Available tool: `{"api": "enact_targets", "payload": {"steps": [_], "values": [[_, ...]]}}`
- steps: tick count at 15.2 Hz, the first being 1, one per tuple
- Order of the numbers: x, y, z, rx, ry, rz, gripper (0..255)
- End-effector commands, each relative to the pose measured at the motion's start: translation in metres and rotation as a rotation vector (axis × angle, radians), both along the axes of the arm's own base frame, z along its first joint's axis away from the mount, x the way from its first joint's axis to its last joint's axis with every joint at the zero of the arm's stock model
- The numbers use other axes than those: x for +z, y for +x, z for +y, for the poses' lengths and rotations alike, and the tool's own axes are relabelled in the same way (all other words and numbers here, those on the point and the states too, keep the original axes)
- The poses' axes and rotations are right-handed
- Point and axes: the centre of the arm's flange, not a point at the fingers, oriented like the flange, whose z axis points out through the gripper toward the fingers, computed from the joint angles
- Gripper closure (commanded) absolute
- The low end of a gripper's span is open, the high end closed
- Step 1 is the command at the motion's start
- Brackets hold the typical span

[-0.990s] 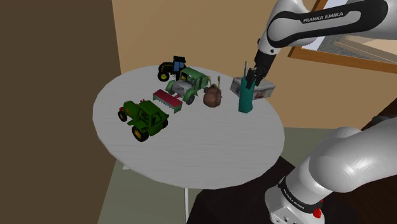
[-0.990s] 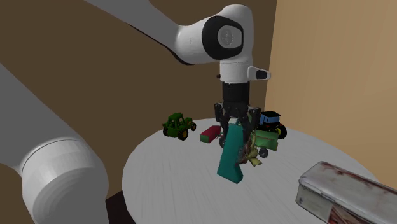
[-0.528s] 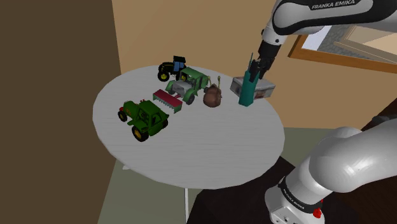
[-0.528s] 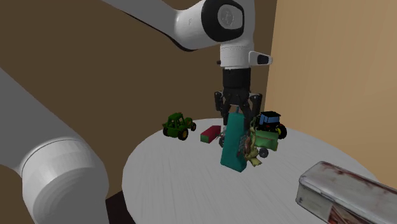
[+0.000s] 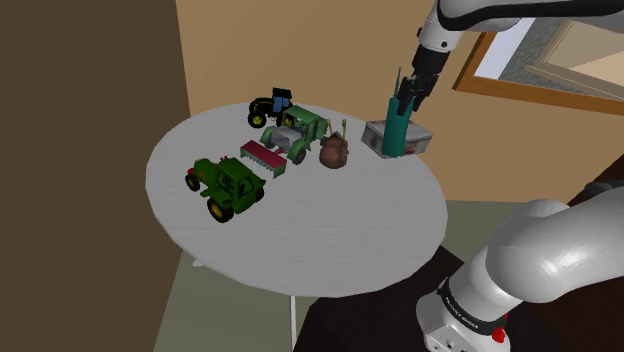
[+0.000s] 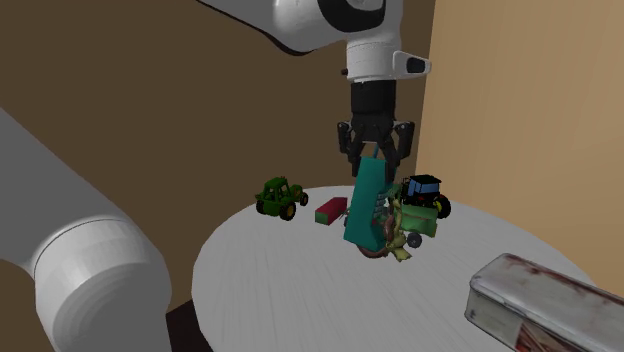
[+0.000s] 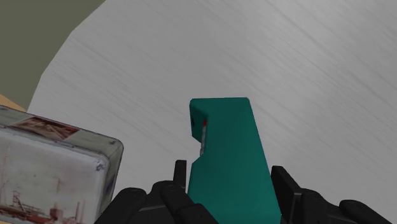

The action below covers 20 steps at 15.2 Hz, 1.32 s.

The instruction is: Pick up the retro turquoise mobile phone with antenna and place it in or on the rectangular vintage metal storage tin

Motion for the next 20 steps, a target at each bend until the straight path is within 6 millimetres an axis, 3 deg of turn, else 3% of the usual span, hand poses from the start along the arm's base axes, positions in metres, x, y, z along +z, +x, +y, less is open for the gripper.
{"api": "enact_targets", "payload": {"steps": [1,5,20], "values": [[0.011,-0.001,-0.001,0.0,0.0,0.0,255],[0.032,-0.001,-0.001,0.0,0.0,0.0,255],[0.044,0.055,-0.19,0.0,0.0,0.0,255]]}}
